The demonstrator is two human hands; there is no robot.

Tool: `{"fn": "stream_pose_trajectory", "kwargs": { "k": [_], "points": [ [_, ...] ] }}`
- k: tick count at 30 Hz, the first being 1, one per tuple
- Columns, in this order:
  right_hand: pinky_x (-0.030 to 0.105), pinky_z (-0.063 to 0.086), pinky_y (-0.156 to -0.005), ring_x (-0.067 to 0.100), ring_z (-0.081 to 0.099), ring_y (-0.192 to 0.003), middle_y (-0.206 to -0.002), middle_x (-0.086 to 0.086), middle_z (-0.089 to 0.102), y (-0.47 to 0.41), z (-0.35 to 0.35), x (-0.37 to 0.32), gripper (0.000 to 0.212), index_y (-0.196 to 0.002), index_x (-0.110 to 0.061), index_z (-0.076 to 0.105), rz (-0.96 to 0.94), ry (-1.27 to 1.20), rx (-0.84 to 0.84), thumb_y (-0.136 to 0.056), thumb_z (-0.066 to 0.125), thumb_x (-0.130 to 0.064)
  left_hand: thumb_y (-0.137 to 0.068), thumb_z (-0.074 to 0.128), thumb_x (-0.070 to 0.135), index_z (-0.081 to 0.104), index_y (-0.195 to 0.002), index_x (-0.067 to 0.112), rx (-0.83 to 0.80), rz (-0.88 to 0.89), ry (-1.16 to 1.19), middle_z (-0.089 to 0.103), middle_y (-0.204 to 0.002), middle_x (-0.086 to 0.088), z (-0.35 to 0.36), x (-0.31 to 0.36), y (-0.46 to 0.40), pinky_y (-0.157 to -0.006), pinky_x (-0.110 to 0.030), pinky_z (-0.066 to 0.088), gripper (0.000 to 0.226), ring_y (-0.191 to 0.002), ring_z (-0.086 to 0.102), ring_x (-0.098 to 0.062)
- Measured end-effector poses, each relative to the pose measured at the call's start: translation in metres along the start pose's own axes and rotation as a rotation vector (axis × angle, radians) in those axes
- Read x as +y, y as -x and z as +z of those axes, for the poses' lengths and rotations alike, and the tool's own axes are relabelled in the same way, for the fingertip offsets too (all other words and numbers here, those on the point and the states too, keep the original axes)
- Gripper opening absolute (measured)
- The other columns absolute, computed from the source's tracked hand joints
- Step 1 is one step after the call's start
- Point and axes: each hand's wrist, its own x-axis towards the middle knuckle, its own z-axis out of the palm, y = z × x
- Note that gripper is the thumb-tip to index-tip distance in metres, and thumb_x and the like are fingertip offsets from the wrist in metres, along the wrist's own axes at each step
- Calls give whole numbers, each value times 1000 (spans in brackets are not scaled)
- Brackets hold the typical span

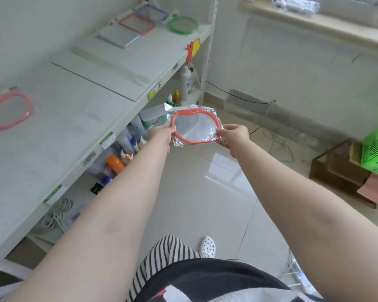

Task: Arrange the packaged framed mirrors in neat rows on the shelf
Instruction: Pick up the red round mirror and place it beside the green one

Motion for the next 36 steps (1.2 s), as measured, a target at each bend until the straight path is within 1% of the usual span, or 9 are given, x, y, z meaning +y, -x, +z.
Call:
{"fn": "stream_pose_trajectory", "kwargs": {
  "k": [5, 9, 14, 19, 24, 27, 29, 32, 36],
  "points": [
    [26, 61, -70, 17, 63, -58, -76, 8, 62, -36, -7, -26, 26, -111, 3, 64, -19, -1, -36, -84, 65, 4, -85, 68, 10, 69, -109, 11, 46, 11, 12, 70, -103, -7, 29, 25, -15, -82, -30, 44, 24, -90, 65, -22],
    [24, 60, -65, 17, 64, -63, -77, 9, 62, -71, 2, -47, 27, -111, 4, 64, -19, 5, -44, -83, 65, 5, -84, 68, 6, 69, -108, 8, 67, 33, 12, 72, -107, -10, 44, 47, -40, -90, -34, 54, 24, -86, 64, -23],
    [21, 59, -58, 17, 64, -64, -79, 9, 62, -121, 19, -74, 25, -107, 3, 65, -24, 58, -38, -82, 67, 4, -83, 68, 4, 70, -105, 7, 76, 2, 12, 70, -94, -6, 64, 77, -80, -69, -30, 51, 22, -82, 65, -22],
    [25, 60, -61, 21, 65, -65, -82, 11, 63, -172, 32, -115, 11, -91, -1, 65, -49, 85, -3, -82, 68, 4, -81, 68, 0, 70, -102, 4, 28, 17, 19, 67, -76, -6, 93, 124, -128, -89, -35, 57, 21, -80, 64, -25],
    [25, 59, -62, 16, 62, -62, -85, 9, 61, -219, 45, -142, 17, -98, 0, 64, -56, 99, 47, -81, 70, 1, -81, 69, 0, 70, -100, 5, 27, 46, -31, 70, -91, -11, 116, 162, -166, -87, -36, 58, 19, -85, 69, -26],
    [27, 60, -64, 17, 63, -61, -86, 9, 61, -241, 53, -151, 15, -95, -1, 64, -40, 122, 41, -82, 70, 0, -82, 68, 0, 69, -98, 6, 43, 41, -33, 67, -80, -7, 124, 174, -186, -83, -32, 57, 17, -74, 65, -21],
    [29, 61, -67, 17, 62, -60, -83, 8, 63, -255, 59, -159, 8, -81, -3, 64, -49, 144, 26, -81, 69, 2, -83, 66, -3, 68, -96, 6, 43, 30, -7, 63, -70, -5, 129, 181, -197, -78, -32, 56, 16, -63, 60, -16],
    [34, 61, -72, 19, 62, -59, -81, 6, 65, -282, 68, -175, 23, -62, -9, 60, -72, 181, 9, -79, 67, 4, -82, 66, -5, 67, -93, 4, 79, 23, 23, 59, -65, -4, 140, 194, -215, -73, -30, 56, 15, -56, 56, -14],
    [41, 60, -80, 22, 64, -60, -77, 5, 65, -326, 80, -197, 18, -66, -11, 62, -75, 252, -50, -78, 69, 2, -80, 67, -4, 69, -95, 1, 151, 25, 44, 58, -64, -4, 157, 211, -242, -69, -30, 56, 16, -54, 55, -14]
  ]
}}
